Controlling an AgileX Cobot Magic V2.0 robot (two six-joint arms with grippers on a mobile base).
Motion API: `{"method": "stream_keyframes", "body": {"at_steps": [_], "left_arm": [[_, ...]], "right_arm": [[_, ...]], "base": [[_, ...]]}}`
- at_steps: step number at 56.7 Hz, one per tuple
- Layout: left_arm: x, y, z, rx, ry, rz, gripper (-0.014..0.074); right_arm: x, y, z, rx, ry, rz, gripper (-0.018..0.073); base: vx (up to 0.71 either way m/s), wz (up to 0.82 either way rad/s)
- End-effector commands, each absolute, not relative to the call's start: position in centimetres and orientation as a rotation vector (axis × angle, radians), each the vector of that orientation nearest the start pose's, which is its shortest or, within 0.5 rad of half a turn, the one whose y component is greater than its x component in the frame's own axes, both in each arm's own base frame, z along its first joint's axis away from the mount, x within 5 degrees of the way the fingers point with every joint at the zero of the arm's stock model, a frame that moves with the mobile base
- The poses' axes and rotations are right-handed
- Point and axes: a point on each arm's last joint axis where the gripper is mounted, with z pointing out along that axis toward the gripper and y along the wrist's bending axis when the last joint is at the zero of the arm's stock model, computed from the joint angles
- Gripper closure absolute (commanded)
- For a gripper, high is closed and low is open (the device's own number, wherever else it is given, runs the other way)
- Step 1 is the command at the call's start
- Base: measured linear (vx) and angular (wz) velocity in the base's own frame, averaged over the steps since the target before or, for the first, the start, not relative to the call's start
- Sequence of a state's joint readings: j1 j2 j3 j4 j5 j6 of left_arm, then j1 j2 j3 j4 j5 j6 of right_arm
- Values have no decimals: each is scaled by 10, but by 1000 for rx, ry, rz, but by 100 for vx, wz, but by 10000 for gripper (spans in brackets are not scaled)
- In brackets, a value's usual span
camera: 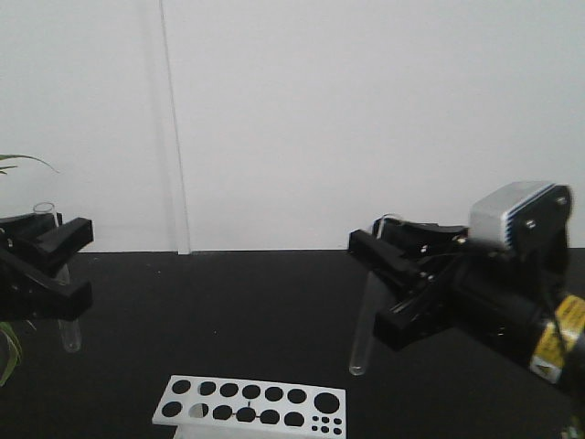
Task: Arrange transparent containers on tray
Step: 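Close the right gripper on the other clear tube and lift it out, then carry both held tubes while the base drives to the yellow tray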
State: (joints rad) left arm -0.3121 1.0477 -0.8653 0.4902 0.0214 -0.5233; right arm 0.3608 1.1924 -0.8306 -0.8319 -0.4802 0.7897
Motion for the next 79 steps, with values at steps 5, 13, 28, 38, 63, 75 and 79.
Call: {"method": "stream_keyframes", "body": {"at_steps": [5,13,28,38,63,75,79], "left_arm": [[213,-84,383,235,1712,-310,604],[205,-93,376,267,1804,-311,604],[162,-86,376,318,1712,-384,604],[144,-75,379,321,1651,-380,603],[141,-73,381,320,1640,-379,603],[141,-73,381,320,1640,-379,603],[141,-73,381,320,1640,-379,603]], "right_arm": [[196,98,400,-483,1397,465,572],[171,87,413,-494,1377,420,572],[152,81,394,-523,1457,414,572],[148,79,389,-576,1458,358,572],[148,79,389,-586,1457,347,572],[148,79,389,-585,1457,346,572],[148,79,389,-586,1457,347,572]], "base": [[0,0],[0,0],[0,0],[0,0],[0,0],[0,0],[0,0]]}}
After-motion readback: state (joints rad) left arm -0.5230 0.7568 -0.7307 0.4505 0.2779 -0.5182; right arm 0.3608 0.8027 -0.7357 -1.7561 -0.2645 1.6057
